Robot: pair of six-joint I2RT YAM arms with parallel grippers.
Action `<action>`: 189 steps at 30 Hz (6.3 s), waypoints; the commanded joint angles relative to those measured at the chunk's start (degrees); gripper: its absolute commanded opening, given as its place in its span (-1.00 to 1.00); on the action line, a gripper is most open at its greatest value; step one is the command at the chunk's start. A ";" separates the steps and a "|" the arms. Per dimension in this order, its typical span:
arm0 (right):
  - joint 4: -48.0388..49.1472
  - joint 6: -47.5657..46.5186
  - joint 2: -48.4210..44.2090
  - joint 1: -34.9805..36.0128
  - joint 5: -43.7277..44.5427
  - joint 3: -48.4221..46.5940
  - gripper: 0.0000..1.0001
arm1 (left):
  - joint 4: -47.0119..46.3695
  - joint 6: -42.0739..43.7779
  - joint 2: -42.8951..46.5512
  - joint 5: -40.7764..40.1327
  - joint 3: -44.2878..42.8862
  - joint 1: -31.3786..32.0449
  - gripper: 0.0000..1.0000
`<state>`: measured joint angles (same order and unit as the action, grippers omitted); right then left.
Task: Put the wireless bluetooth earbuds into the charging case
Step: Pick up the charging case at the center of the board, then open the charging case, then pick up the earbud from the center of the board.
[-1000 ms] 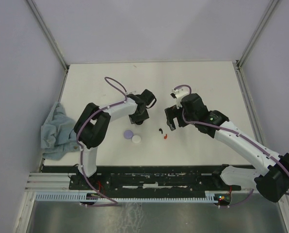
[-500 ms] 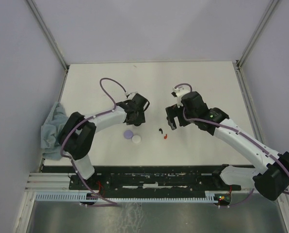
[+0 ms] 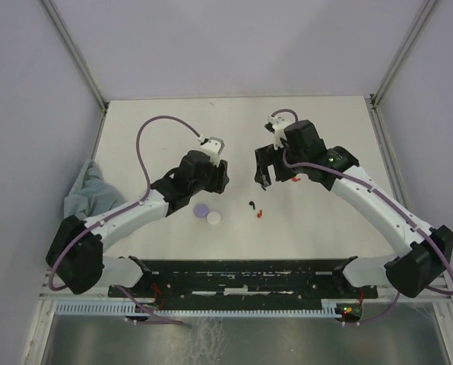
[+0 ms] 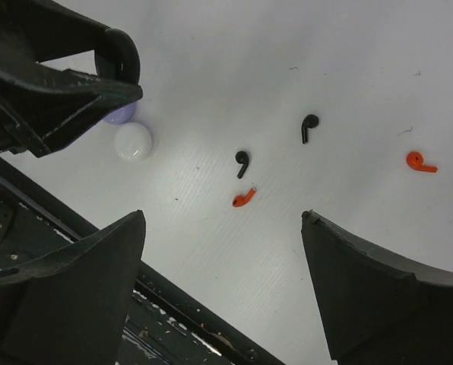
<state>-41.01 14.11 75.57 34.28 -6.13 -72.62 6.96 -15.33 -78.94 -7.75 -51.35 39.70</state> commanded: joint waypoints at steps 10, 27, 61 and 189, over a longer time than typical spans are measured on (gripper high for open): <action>-0.84 9.83 5.95 -0.24 -13.78 -10.83 0.64 | -26.54 37.23 17.67 14.50 13.55 3.20 -0.20; 9.08 16.80 9.63 3.04 -20.98 -8.78 0.21 | -29.20 47.01 18.29 22.00 15.39 7.29 -0.24; 7.12 8.84 6.69 3.31 -19.58 -8.30 -0.73 | -31.11 38.25 21.77 17.77 16.76 7.37 0.35; -1.90 1.62 25.37 4.22 6.94 -6.13 0.08 | -43.77 18.23 32.29 35.25 30.35 -7.27 -0.95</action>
<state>-46.54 11.60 99.04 37.45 -3.55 -79.00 -32.75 0.08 -46.72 30.00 -21.56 32.34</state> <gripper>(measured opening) 0.539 0.336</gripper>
